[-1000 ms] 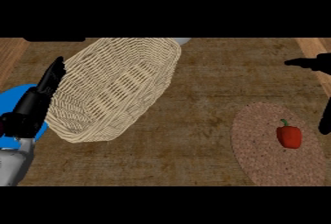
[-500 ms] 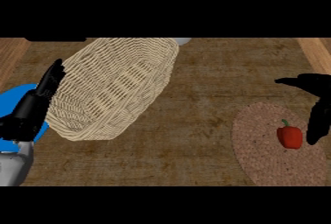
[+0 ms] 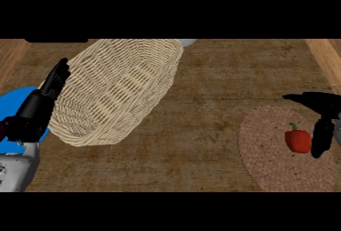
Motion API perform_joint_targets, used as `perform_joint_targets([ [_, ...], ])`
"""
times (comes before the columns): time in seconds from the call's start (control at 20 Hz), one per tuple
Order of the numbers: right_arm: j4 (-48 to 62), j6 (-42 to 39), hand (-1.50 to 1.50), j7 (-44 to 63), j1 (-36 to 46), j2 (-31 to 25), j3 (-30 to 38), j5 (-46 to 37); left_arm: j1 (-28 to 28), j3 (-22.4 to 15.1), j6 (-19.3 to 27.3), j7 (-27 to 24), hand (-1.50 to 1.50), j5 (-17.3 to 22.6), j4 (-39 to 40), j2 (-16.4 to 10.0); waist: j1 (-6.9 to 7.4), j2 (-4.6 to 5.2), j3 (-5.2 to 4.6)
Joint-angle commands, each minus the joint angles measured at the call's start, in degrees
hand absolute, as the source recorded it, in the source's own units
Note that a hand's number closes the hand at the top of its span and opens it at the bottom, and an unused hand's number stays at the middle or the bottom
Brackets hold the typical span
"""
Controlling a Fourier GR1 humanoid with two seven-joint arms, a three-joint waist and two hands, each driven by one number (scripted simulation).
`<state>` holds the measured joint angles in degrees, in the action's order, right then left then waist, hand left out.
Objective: Pick the bell pepper from the placemat and place it in the basket
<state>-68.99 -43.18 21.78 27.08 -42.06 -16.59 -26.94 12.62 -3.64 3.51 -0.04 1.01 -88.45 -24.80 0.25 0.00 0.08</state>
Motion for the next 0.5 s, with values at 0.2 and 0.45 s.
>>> perform_joint_targets([
  [0.2, 2.30, 3.16, -1.50, -6.02, -2.50, 2.44, 2.19, -6.96, -2.79, 0.37, 0.09, -3.47, 0.00, -4.12, 1.60, 4.30, -0.07, 0.02, -0.08],
  [0.45, 3.74, 7.23, -1.50, -8.17, -2.91, 6.16, 3.23, -11.60, 0.82, 3.21, -2.99, 0.84, 0.00, -3.83, 0.72, 3.23, -0.10, 0.02, -0.07],
])
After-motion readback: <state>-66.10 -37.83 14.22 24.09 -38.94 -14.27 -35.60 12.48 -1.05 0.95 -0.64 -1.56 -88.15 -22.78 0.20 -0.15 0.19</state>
